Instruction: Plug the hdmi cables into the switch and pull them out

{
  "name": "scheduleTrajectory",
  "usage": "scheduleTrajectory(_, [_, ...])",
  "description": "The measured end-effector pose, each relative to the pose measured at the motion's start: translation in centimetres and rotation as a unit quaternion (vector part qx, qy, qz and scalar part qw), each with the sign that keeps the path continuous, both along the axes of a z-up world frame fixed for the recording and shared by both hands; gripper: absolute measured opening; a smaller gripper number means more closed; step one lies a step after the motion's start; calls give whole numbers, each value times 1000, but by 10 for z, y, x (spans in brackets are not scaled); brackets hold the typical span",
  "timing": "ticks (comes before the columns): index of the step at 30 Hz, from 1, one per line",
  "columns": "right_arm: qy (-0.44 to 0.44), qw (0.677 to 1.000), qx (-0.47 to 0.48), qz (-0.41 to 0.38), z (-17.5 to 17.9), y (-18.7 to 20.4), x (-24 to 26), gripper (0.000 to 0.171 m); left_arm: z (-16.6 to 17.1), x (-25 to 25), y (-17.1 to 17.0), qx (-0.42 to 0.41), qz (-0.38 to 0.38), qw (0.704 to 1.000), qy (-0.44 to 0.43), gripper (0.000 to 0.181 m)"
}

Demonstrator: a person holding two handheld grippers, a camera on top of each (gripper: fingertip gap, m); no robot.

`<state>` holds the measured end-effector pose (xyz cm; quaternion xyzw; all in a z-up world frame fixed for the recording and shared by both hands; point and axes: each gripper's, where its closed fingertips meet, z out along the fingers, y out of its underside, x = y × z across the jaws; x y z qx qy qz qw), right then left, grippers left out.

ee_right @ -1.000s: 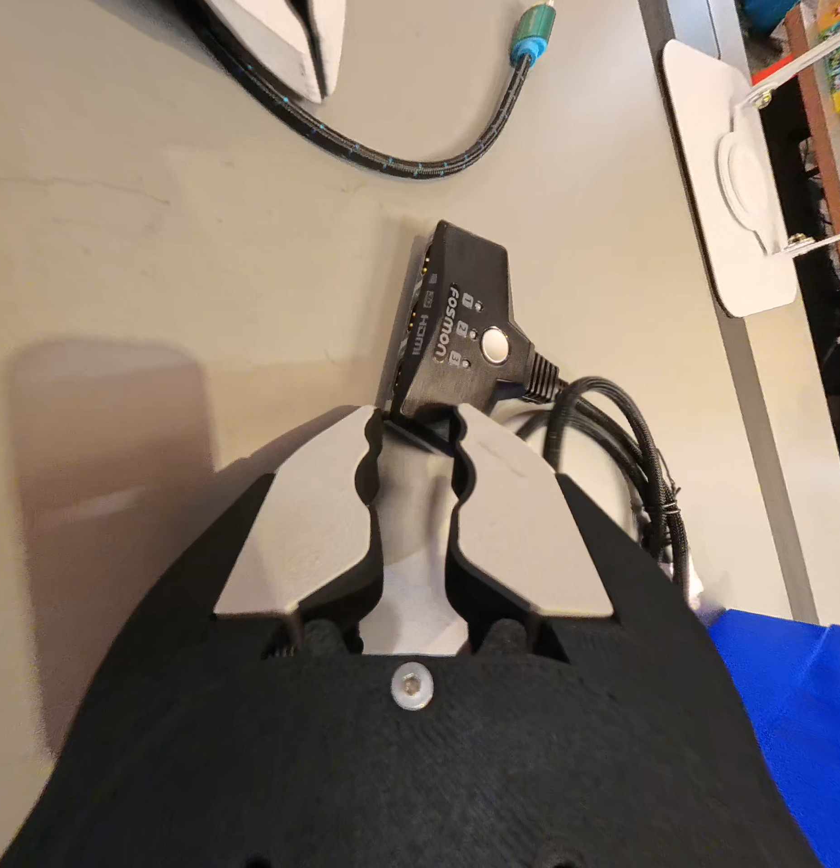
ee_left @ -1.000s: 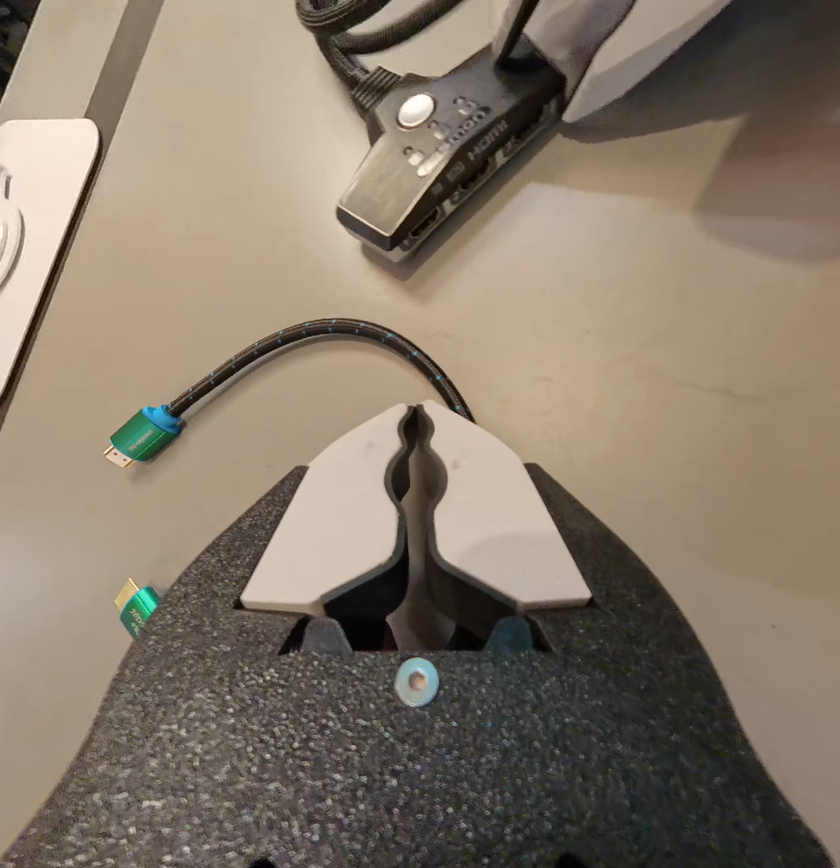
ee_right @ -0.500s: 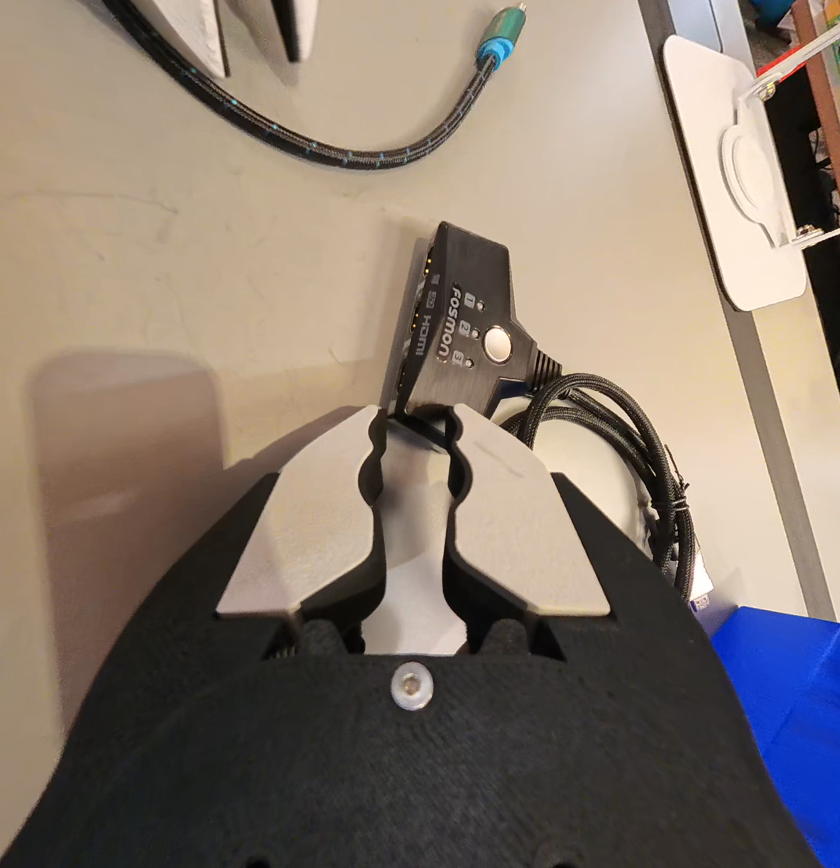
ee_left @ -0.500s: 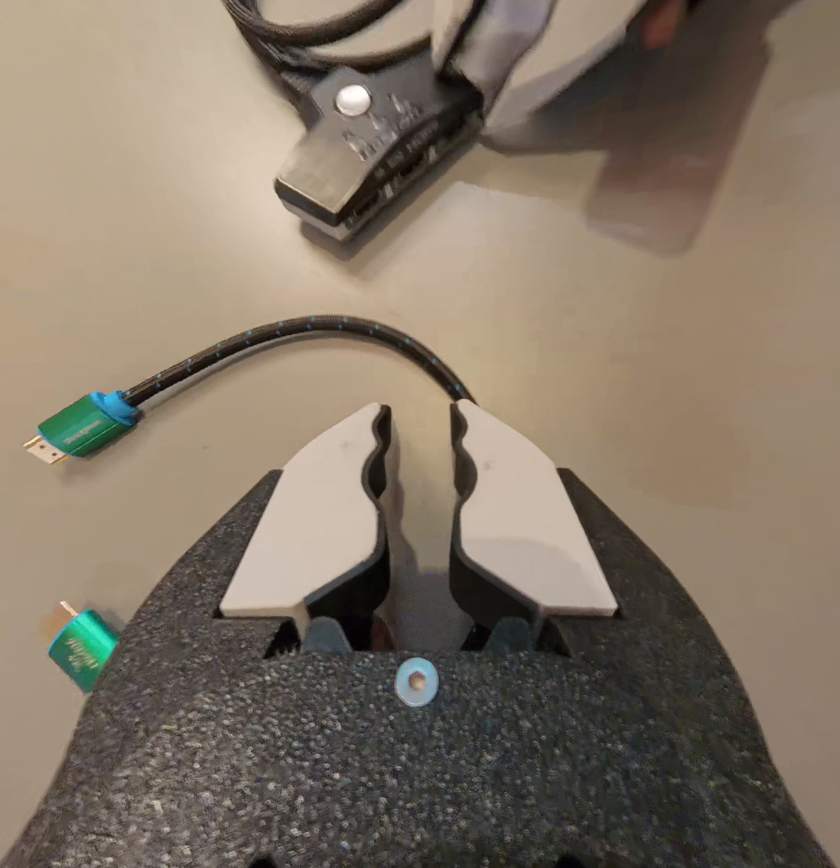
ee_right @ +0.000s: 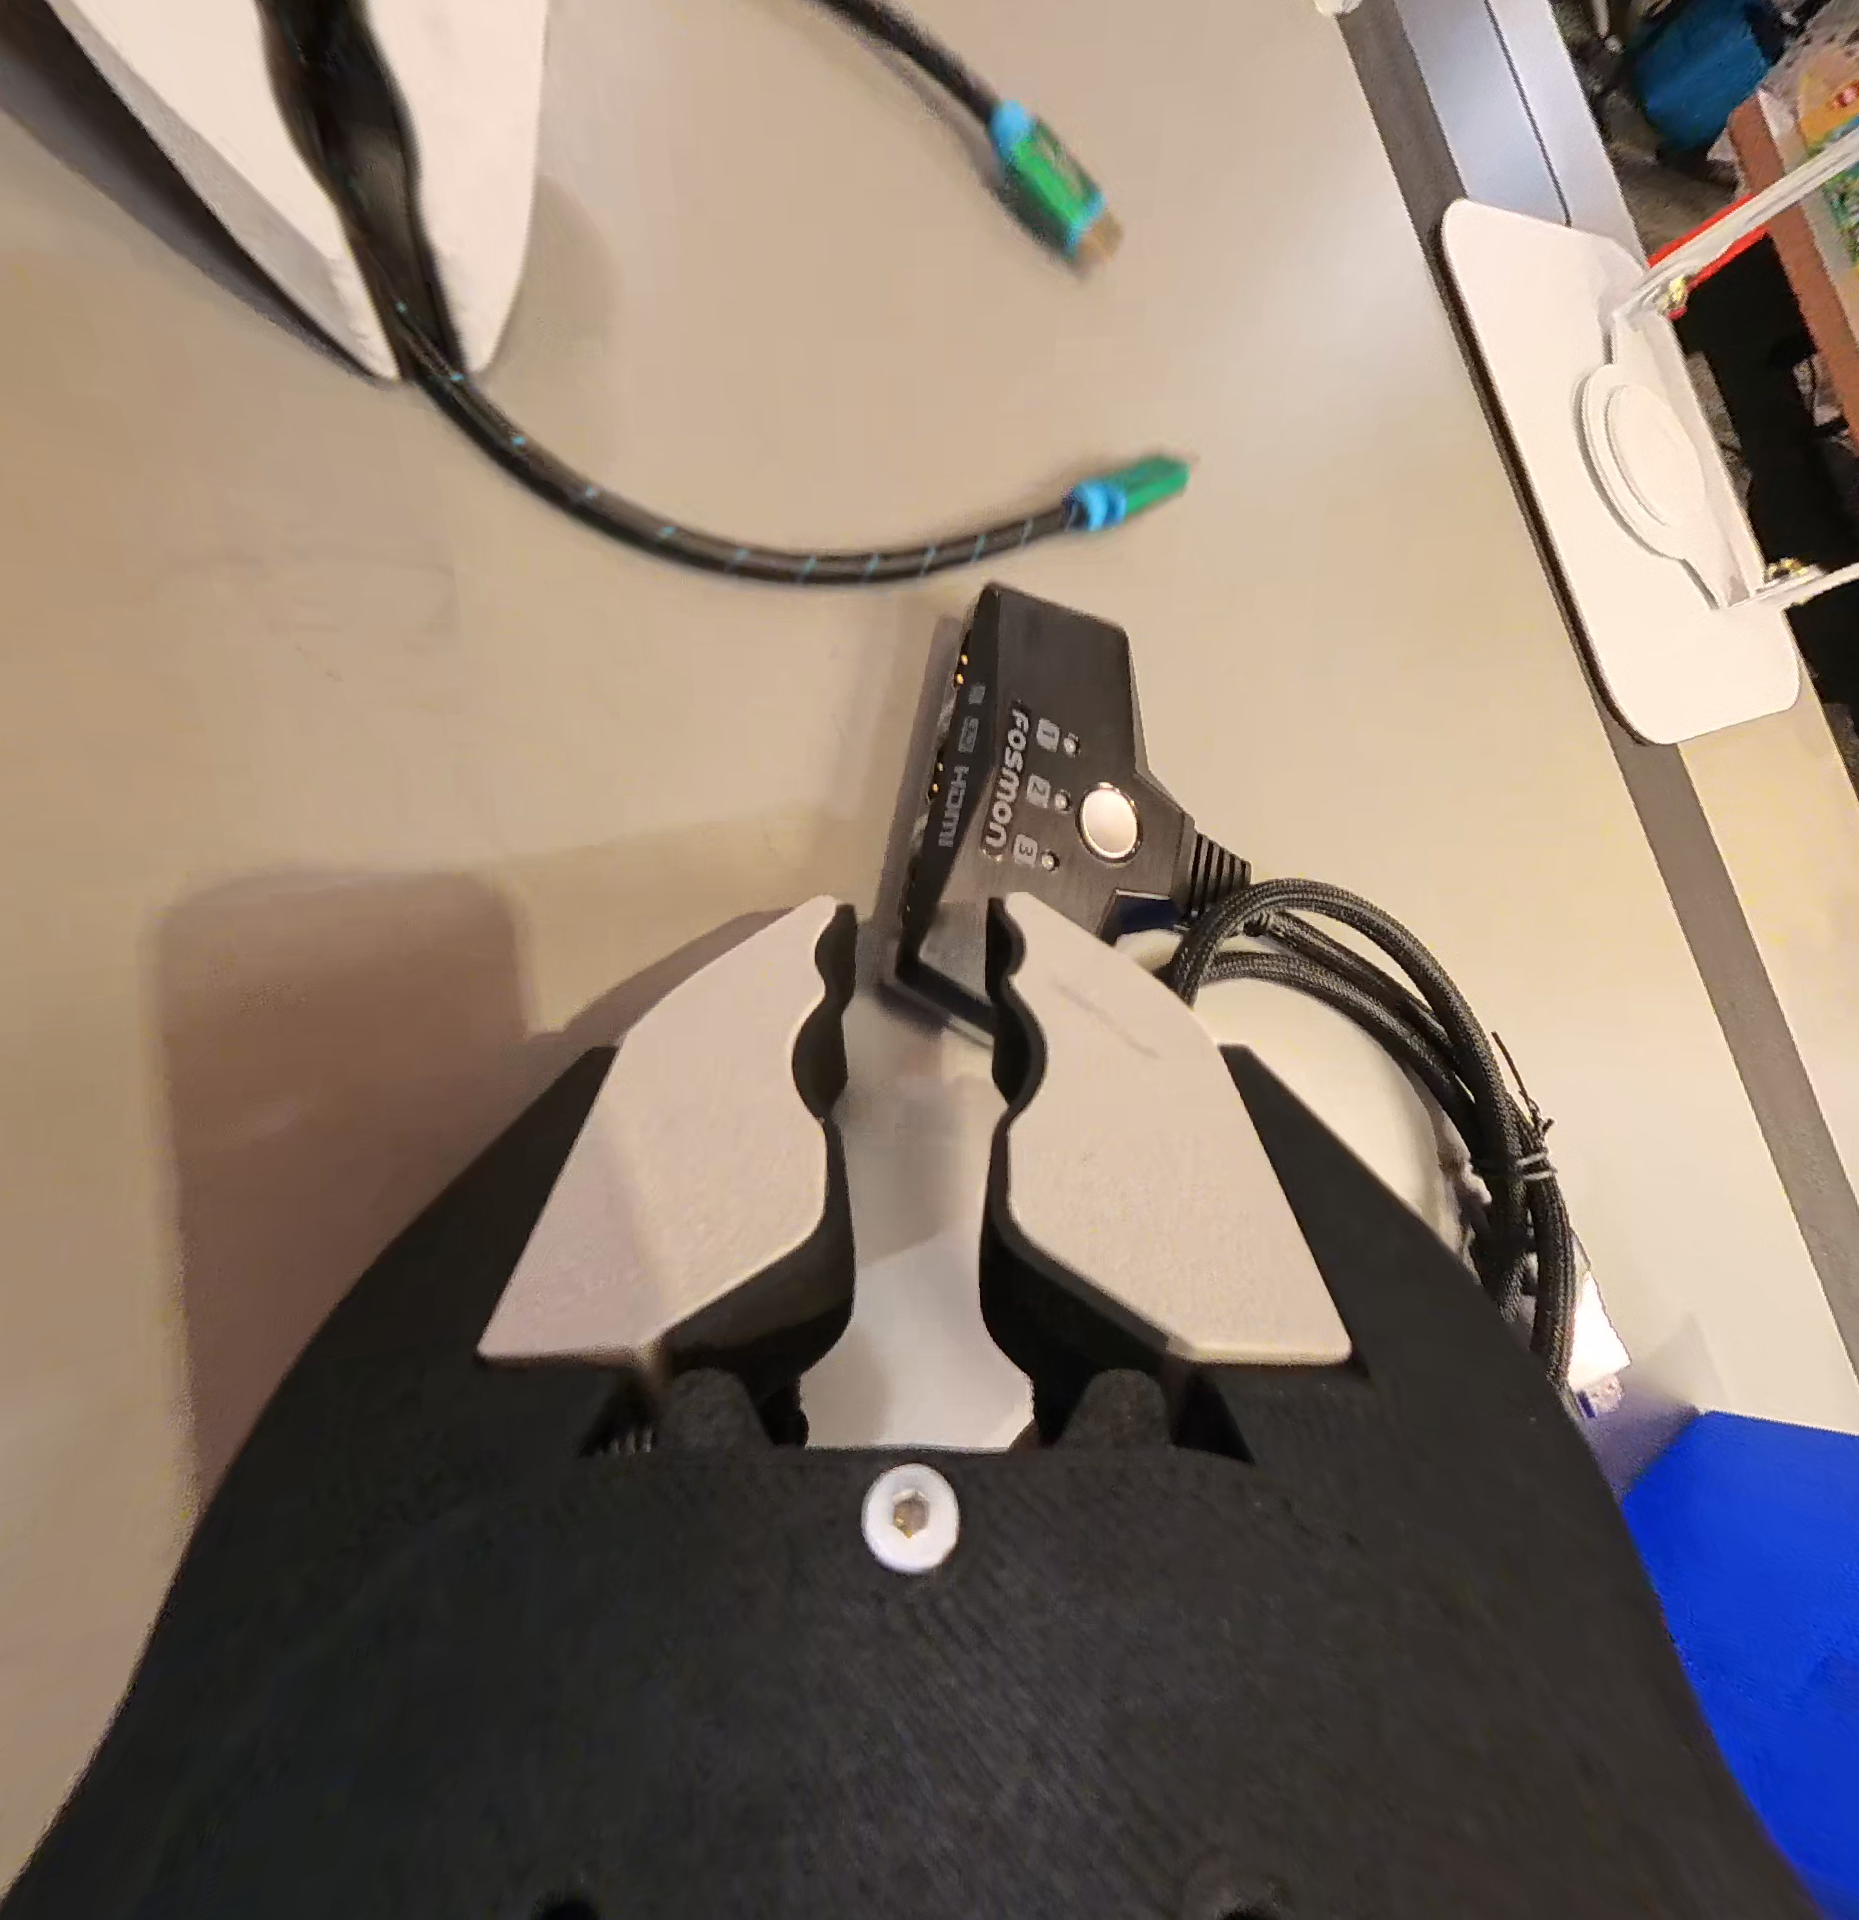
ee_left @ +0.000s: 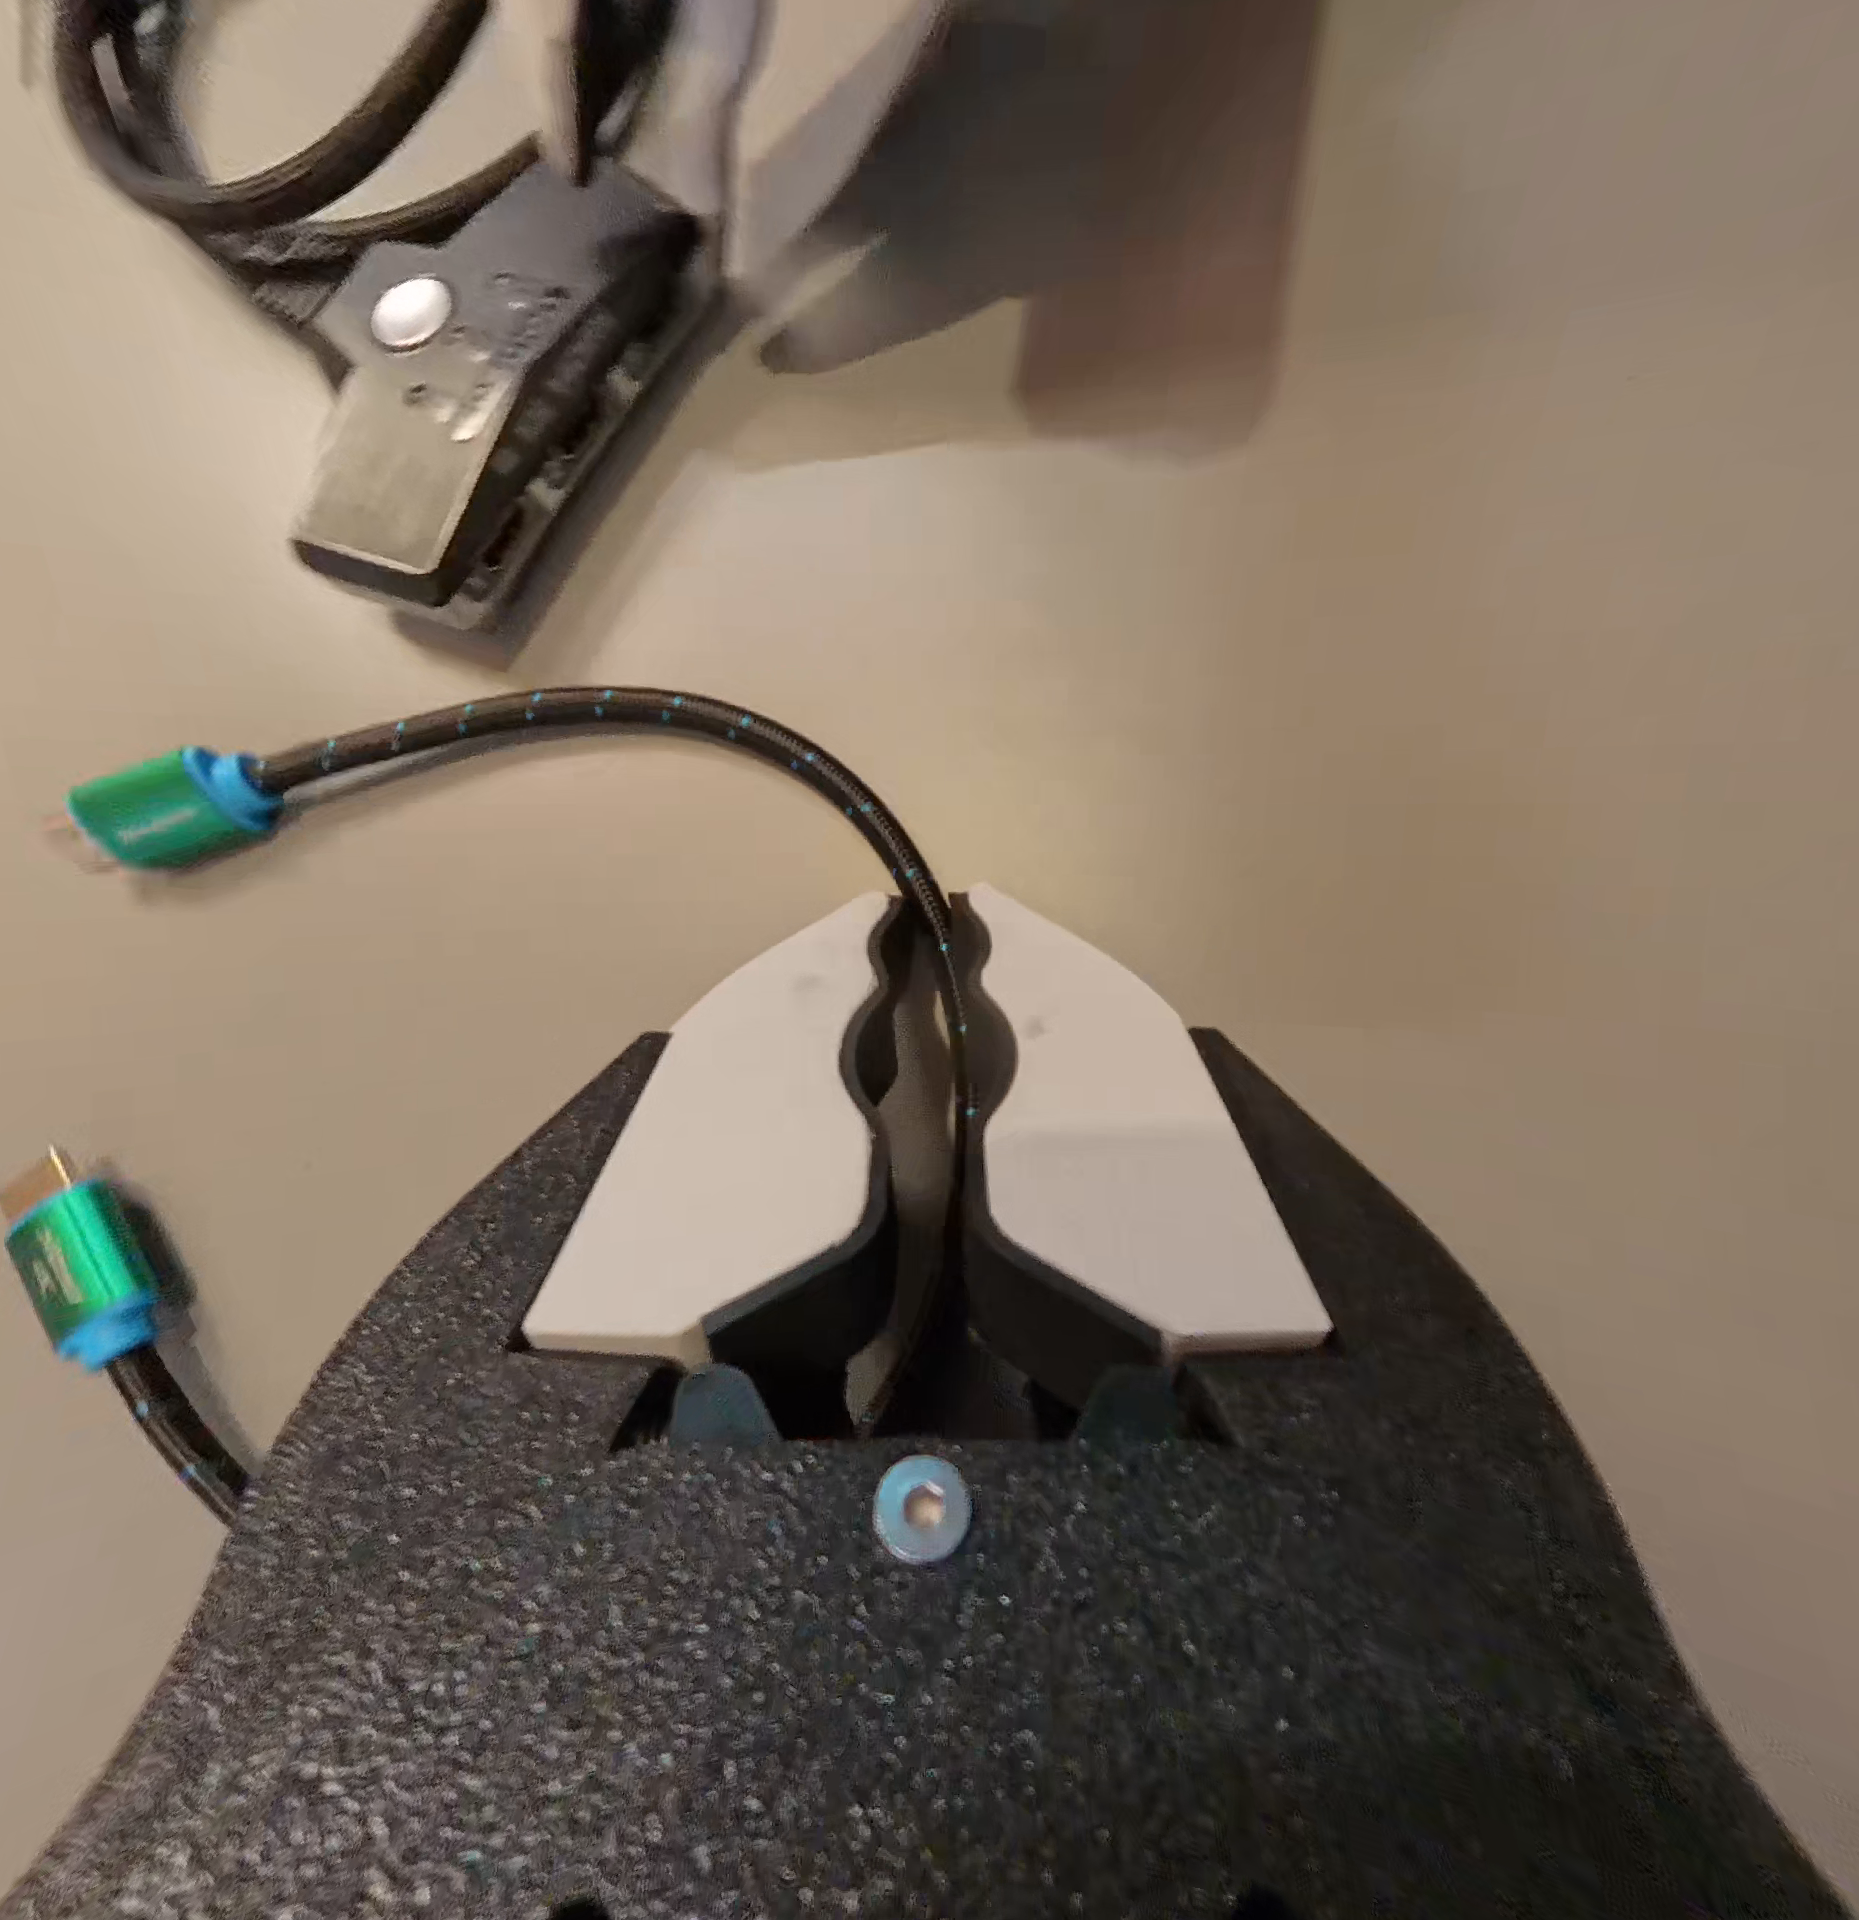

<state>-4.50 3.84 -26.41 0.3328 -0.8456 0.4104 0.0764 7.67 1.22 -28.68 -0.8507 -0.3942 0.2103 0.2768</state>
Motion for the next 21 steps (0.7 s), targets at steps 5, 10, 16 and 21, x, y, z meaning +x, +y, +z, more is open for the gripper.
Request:
scheduleTrajectory(5, [-19, 999, -18, 35, 8, -3, 16, 26, 0, 33, 5, 9, -83, 996, -18, 7])
scheduleTrajectory(10, [-16, 999, -18, 37, 10, -11, 21, 29, 1, 60, -11, 32, -62, 996, -63, 8])
scheduleTrajectory(16, [-13, 999, 1, 51, 14, -21, 25, 32, 31, 37, -27, 59, 13, 998, 11, 30])
scheduleTrajectory(21, [10, 998, 24, 52, 11, -37, 21, 36, 34, 15, -75, 47, 153, 986, 49, 39])
